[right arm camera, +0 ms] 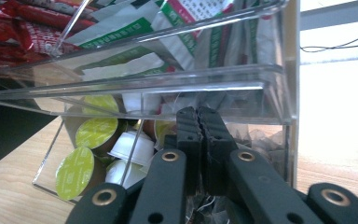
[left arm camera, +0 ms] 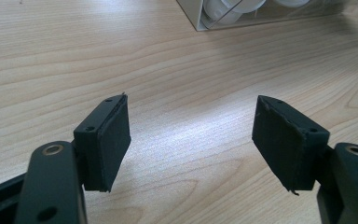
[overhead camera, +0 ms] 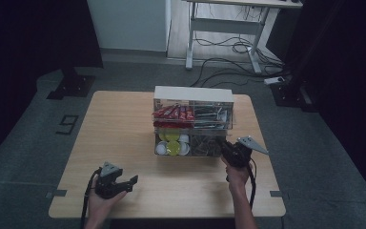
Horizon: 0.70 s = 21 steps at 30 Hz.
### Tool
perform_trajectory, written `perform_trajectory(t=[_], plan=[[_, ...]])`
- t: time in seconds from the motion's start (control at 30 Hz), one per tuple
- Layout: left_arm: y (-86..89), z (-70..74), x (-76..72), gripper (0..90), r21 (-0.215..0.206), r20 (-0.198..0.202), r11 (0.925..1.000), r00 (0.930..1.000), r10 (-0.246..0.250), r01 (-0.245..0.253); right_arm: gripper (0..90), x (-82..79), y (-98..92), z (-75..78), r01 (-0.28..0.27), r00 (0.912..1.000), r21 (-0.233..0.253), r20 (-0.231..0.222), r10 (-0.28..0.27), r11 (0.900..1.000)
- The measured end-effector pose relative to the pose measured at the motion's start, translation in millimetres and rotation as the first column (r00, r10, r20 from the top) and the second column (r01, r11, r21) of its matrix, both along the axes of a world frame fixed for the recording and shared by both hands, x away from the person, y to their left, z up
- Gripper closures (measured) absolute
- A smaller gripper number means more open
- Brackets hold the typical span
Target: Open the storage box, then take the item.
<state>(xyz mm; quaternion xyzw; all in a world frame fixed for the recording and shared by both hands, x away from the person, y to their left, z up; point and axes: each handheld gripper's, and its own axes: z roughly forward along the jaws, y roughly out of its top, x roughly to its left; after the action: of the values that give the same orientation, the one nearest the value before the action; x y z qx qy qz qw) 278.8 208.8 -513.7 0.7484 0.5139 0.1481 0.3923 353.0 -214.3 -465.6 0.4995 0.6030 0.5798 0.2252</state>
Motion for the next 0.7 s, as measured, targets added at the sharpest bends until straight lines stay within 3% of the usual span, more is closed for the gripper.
perform_trajectory(t=[0.7], plan=[[-12.3,0.5,-2.7,28.2,0.023,0.009,0.9997,0.9999,-0.012,0.012,87.0,1.5,-2.5,-0.7,-0.003,1.0000,0.008,0.006,0.003,1.000]])
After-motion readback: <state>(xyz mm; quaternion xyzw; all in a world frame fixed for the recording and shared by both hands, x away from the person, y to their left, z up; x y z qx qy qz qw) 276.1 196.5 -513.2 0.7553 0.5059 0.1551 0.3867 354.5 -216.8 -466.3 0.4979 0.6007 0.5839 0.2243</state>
